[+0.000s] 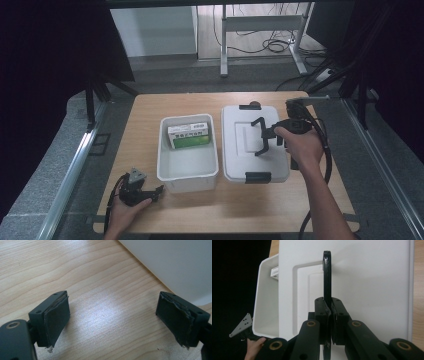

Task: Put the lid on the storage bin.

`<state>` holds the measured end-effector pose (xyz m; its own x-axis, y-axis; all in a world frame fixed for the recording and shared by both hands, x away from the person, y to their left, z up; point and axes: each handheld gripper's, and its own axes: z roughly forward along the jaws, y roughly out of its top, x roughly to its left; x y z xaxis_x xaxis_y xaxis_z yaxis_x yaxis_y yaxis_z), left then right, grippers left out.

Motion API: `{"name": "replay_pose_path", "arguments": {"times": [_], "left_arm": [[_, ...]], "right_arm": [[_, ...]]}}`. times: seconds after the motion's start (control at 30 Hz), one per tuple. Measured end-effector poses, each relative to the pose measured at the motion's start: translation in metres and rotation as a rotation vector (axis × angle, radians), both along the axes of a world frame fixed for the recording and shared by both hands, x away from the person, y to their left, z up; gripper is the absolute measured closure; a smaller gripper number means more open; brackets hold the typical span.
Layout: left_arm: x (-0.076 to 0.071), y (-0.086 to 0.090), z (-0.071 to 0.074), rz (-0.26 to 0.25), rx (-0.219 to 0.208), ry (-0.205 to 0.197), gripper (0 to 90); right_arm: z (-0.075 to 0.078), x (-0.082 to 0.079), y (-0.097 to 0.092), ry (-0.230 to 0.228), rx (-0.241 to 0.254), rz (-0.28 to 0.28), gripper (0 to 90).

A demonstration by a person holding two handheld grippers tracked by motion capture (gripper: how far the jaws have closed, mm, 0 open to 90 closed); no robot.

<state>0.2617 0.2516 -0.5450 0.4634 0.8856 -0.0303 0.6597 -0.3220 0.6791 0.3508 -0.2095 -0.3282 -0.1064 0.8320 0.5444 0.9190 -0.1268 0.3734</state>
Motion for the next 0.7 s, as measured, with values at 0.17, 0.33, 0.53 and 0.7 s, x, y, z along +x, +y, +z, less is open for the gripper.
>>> {"name": "replay_pose_path", "arguments": {"times": [0.17, 0.33, 0.53, 0.7], "left_arm": [[0.000, 0.000, 0.000, 0.000, 0.000, 0.000, 11.8], [0.000, 0.000, 0.000, 0.000, 0.000, 0.000, 11.8], [0.000, 0.000, 0.000, -0.002, 0.000, 0.000, 11.8], [0.000, 0.000, 0.000, -0.003, 0.000, 0.000, 11.7]], "right_arm": [[0.004, 0.002, 0.010, -0.005, -0.004, 0.018, 85.3], [0.008, 0.003, 0.016, -0.006, 0.002, 0.026, 85.3], [0.013, 0.004, 0.025, 0.001, 0.008, 0.034, 85.3], [0.015, 0.005, 0.033, -0.001, 0.010, 0.040, 85.3]]}}
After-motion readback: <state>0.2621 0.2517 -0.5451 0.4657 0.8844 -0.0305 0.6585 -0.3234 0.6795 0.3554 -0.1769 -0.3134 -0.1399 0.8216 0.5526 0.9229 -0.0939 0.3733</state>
